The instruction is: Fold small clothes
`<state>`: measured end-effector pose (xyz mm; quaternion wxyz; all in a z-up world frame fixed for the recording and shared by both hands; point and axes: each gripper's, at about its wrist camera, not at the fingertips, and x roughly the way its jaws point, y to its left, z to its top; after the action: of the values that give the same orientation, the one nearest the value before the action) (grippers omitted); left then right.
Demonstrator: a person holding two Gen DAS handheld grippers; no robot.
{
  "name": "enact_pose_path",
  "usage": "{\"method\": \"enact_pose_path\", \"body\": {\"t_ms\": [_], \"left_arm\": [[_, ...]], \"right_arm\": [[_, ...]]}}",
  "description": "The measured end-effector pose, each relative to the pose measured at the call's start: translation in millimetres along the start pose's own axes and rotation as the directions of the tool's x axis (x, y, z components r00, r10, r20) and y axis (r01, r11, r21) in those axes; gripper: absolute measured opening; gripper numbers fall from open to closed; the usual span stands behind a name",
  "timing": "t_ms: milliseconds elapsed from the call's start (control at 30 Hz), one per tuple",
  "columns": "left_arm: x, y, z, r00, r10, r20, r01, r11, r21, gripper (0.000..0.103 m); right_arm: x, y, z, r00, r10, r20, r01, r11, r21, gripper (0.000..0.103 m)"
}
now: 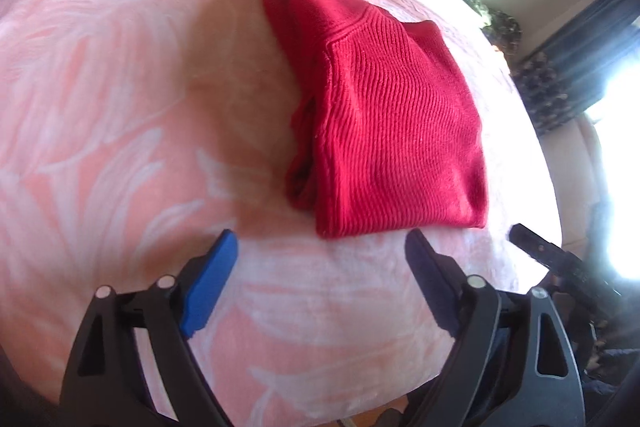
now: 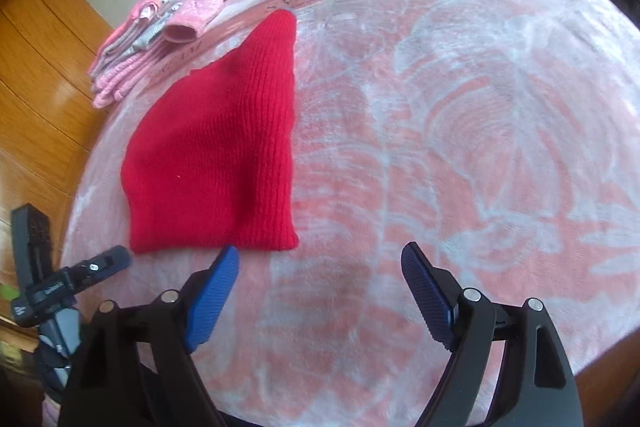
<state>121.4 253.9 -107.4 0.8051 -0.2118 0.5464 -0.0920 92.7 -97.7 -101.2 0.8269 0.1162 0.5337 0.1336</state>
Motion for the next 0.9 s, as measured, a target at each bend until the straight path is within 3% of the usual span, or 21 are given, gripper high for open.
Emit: {"method": "enact_pose_path", "body": {"t_ms": [167,267,567,733,900], "left_arm": [[-22,-3,-12,0.998,0.061,0.029,-0.062,0.998,0.02,0.091],[-31,-4,-18,0.995,0.091,0.036,-0.093,0.995,0.031,0.091],[-46,-1,-32,0.98,0.199,0.03,-0.199,0.98,0.003,0.091],[-61,-8,-37,0.965,0.255,0.065,-0.257,0.966,0.025,0.091],[-73,-13,-37,0.957,0.281,0.078,-0.284,0.958,0.028,0.091]], "right_arm": [[-13,13,-8,0.993,-0.12,0.018,0.121,0.992,-0.039,0.099],[-16,17,-9,0.986,-0.164,0.023,0.165,0.984,-0.059,0.099],[-28,38,-19,0.98,-0.188,0.065,0.194,0.974,-0.116,0.099],[-35,55,-21,0.964,-0.244,0.104,0.258,0.952,-0.164,0.099],[-41,68,-20,0.974,-0.206,0.095,0.221,0.96,-0.174,0.099]]}}
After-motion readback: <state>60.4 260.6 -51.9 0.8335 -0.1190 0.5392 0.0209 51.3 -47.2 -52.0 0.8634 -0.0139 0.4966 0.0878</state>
